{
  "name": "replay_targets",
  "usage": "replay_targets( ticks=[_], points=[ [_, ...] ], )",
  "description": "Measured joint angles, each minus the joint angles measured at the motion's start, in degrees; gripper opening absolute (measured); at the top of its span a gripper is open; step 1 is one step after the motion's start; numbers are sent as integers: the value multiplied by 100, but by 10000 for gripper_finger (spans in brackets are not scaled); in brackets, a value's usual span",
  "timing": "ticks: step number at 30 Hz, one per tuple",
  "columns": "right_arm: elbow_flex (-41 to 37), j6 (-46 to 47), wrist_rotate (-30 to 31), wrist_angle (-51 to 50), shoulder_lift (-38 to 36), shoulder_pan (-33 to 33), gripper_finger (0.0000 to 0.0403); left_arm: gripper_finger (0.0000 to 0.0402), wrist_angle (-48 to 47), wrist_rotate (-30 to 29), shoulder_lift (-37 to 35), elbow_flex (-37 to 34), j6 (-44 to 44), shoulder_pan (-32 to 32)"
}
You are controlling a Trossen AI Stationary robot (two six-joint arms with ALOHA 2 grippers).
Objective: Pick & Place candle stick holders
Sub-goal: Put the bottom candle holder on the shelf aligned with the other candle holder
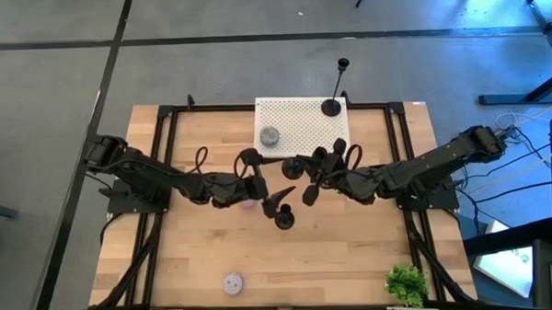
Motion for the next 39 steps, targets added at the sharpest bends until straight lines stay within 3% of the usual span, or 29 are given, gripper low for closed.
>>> replay_targets(
  ticks=[11, 23, 39],
  points=[
    [0, -23, -377, 63, 10, -2, 11, 323, -16, 2, -2, -2, -140, 24],
    [-2, -518, -536, 748, 417, -11, 11, 298, -23, 311, -4, -2, -311, 57],
    [-2, -584, -971, 685, 413, -35, 12, 242, -83, 453, -4, -7, -488, 105]
  ],
)
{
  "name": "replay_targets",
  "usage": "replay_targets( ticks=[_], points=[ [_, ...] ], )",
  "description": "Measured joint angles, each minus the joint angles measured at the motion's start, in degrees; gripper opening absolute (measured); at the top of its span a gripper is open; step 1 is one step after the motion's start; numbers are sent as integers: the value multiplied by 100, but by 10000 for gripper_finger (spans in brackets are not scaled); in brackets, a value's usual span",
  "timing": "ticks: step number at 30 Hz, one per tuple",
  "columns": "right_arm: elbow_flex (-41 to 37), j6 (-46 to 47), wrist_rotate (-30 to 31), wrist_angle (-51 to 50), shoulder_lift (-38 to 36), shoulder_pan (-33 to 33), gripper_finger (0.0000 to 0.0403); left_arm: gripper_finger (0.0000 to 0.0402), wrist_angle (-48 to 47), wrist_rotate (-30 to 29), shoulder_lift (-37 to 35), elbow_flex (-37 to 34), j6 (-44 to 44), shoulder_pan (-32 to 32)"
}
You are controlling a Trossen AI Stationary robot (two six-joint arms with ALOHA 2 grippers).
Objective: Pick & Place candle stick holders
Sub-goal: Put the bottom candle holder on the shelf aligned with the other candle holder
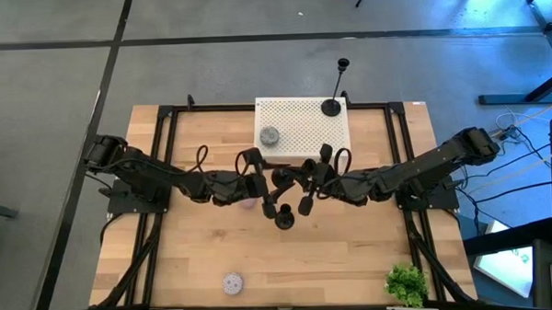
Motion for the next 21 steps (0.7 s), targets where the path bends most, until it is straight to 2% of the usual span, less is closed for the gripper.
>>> replay_targets(
  ticks=[14, 21],
  points=[
    [0, -1, -23, -73, 0, 0, 12, 154, -3, 445, -2, 0, -61, 3],
    [0, 1, -403, -71, 0, -48, 12, 128, -47, 472, -2, 0, -64, 27]
  ],
)
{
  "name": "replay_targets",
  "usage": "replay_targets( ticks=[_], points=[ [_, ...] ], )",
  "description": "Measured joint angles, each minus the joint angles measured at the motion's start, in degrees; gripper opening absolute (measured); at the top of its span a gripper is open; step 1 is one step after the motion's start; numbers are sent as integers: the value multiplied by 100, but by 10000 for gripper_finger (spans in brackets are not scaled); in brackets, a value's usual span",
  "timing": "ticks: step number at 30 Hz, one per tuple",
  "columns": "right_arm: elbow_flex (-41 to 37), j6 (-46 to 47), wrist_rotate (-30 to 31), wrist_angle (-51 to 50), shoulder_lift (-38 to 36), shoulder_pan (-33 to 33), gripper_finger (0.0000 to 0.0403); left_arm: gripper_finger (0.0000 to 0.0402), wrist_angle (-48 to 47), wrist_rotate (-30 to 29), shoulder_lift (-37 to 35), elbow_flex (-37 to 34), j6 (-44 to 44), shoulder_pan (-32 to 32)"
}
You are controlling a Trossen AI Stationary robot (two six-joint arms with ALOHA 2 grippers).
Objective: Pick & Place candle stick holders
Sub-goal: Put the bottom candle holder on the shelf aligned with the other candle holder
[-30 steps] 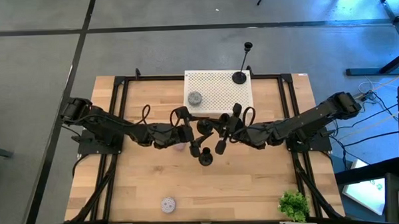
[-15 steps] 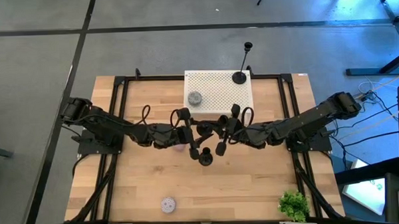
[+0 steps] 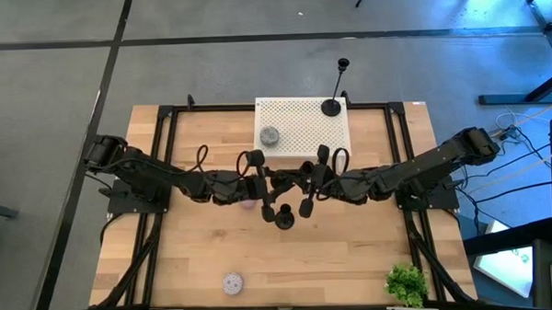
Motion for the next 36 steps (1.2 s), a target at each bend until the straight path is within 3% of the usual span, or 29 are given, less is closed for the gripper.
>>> replay_targets(
  ticks=[7, 15, 20, 31, 36],
  points=[
    [0, -2, -2, -22, 0, 2, 12, 92, -47, -11, 0, 0, -41, 9],
    [-4, -135, -10, -63, 0, 9, 25, 13, -71, -63, -9, 0, -56, 14],
    [-2, -187, -23, -44, 0, 14, 71, 11, -89, -16, -9, 0, -12, 12],
    [-2, -338, -27, 60, -7, 276, 221, 9, -108, -77, -40, -7, -286, 8],
    [0, -668, -13, -146, -16, 462, 257, 9, -406, -350, -268, -35, -342, 16]
  ],
)
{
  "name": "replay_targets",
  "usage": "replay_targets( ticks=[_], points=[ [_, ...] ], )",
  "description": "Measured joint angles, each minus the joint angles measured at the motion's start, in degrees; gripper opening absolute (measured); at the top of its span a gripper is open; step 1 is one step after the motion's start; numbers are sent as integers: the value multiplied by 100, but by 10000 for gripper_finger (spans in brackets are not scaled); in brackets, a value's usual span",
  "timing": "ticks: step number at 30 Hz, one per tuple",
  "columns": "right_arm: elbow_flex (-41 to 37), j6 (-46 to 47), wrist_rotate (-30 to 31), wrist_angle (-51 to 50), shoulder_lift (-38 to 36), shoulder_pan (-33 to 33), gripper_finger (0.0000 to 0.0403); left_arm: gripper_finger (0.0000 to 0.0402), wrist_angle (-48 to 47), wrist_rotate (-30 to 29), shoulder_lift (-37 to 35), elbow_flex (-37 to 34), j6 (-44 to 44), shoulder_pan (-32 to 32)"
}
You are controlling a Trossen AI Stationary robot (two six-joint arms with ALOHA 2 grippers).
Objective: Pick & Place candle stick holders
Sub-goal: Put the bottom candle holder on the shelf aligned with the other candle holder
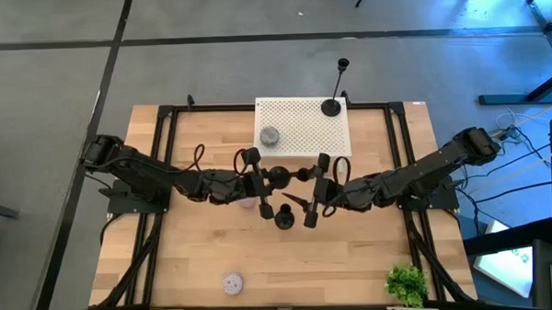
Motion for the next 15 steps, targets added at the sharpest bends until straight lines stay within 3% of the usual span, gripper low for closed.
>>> replay_targets(
  ticks=[7, 15],
  points=[
    [-11, 161, 265, -426, -185, 91, 268, 9, -213, 691, -300, -9, -471, 104],
    [0, 573, 26, -1557, -942, 159, 268, 9, -351, 741, -294, -9, -469, 111]
  ],
)
